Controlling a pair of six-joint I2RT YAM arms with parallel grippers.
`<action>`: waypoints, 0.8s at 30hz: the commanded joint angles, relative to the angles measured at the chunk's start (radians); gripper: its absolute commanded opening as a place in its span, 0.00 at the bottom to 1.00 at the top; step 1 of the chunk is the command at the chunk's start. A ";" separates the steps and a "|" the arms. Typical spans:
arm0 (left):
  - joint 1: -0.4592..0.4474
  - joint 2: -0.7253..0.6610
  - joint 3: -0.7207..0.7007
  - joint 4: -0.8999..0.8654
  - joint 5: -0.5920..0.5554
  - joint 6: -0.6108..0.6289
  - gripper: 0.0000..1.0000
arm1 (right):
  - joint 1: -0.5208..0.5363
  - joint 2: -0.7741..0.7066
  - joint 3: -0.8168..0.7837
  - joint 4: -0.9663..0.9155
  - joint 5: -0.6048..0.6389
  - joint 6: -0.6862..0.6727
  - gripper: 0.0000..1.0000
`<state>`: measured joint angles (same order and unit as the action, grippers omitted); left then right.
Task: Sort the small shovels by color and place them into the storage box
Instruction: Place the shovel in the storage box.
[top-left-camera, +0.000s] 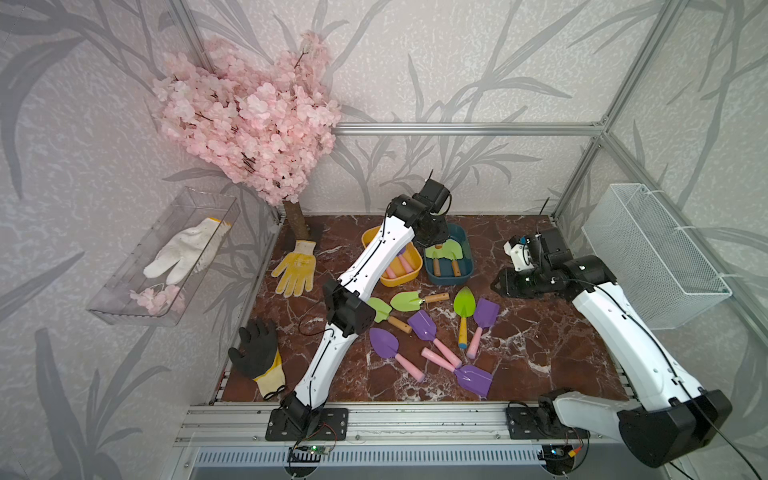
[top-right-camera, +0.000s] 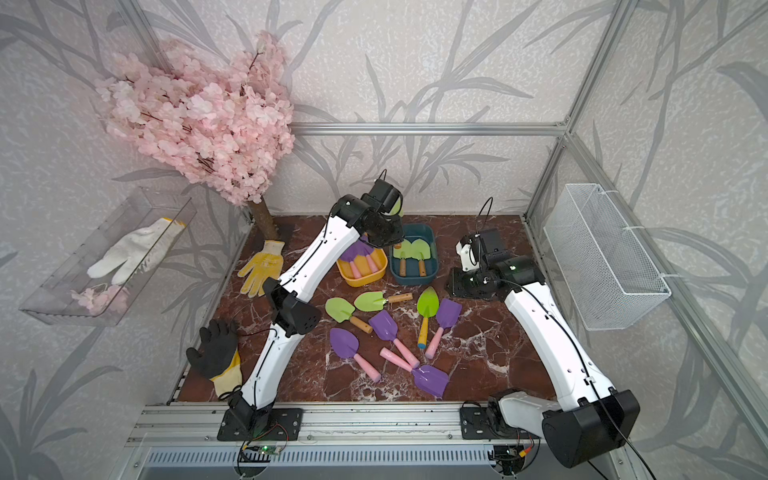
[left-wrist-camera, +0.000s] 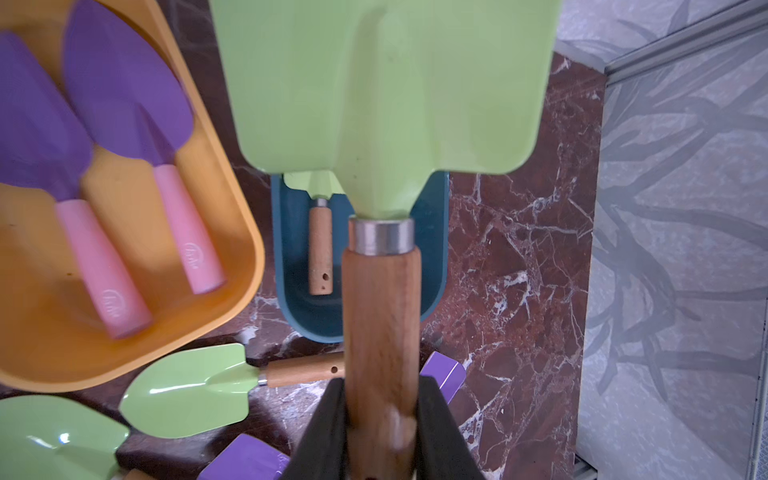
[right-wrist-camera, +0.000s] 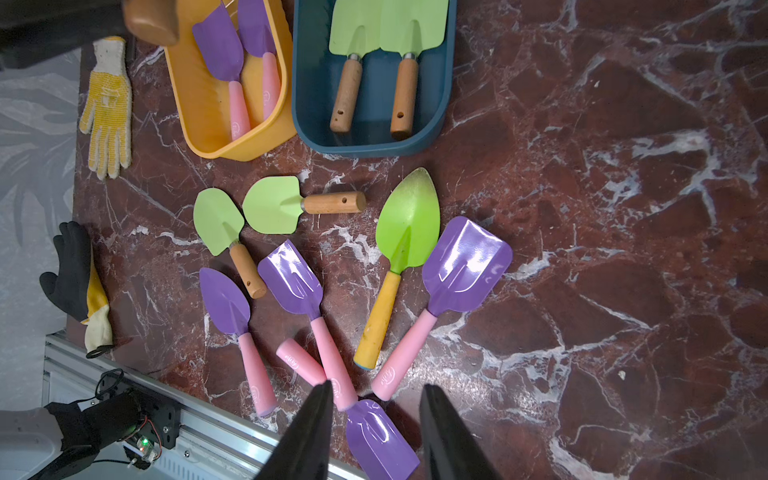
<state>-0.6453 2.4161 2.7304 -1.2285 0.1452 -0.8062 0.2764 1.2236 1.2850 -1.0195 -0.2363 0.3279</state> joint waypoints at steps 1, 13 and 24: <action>-0.001 -0.001 -0.083 0.187 0.076 -0.040 0.00 | -0.005 -0.028 -0.022 0.010 -0.003 0.006 0.39; -0.026 0.227 -0.023 0.320 0.100 -0.059 0.00 | -0.005 -0.059 -0.122 0.077 -0.062 0.065 0.39; -0.022 0.267 -0.040 0.288 0.090 -0.044 0.00 | -0.005 -0.059 -0.131 0.067 -0.052 0.051 0.39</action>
<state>-0.6670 2.6915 2.6717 -0.9295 0.2409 -0.8646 0.2756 1.1839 1.1664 -0.9539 -0.2893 0.3782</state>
